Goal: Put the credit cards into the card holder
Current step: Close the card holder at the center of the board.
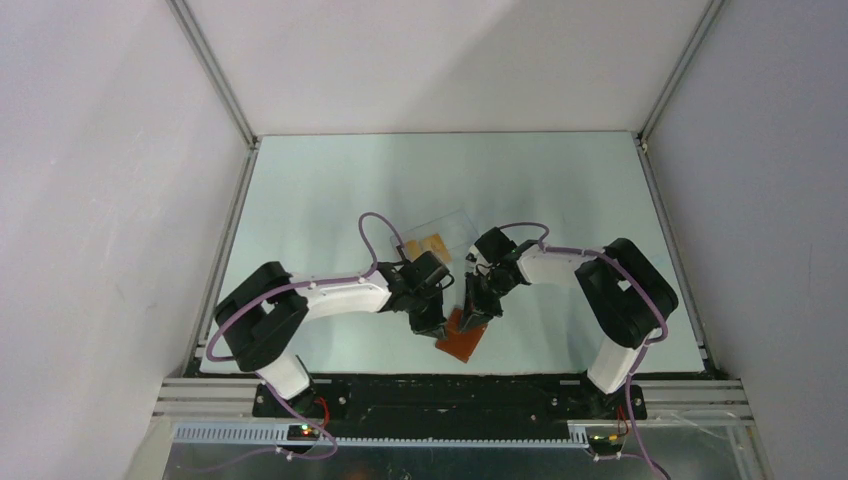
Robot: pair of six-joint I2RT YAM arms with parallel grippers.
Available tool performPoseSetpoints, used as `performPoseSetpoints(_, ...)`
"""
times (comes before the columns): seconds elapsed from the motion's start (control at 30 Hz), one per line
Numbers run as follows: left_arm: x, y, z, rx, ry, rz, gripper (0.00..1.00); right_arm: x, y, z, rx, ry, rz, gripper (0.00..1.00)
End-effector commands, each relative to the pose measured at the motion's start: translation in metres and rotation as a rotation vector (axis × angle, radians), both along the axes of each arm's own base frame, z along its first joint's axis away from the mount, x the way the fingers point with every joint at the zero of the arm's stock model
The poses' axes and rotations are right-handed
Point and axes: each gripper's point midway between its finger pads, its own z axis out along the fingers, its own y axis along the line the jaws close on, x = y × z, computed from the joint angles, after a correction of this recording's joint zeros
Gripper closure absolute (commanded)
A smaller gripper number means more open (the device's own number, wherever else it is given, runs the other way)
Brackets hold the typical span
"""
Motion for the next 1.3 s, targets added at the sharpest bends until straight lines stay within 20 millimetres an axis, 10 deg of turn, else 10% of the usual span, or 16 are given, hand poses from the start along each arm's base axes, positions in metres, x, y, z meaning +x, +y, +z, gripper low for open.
performPoseSetpoints(0.0,0.013,-0.008,0.03,-0.039,-0.102,-0.034,1.0,-0.005,-0.013,-0.032,-0.123,-0.02,0.024,1.0)
performPoseSetpoints(0.23,0.03,-0.016,0.056,-0.084,-0.185,-0.014,1.0,-0.008,-0.014,-0.038,-0.129,-0.01,0.026,1.0)
performPoseSetpoints(1.27,0.019,-0.015,-0.006,0.062,-0.082,-0.053,1.0,-0.019,-0.025,-0.065,-0.229,0.03,0.039,1.0)
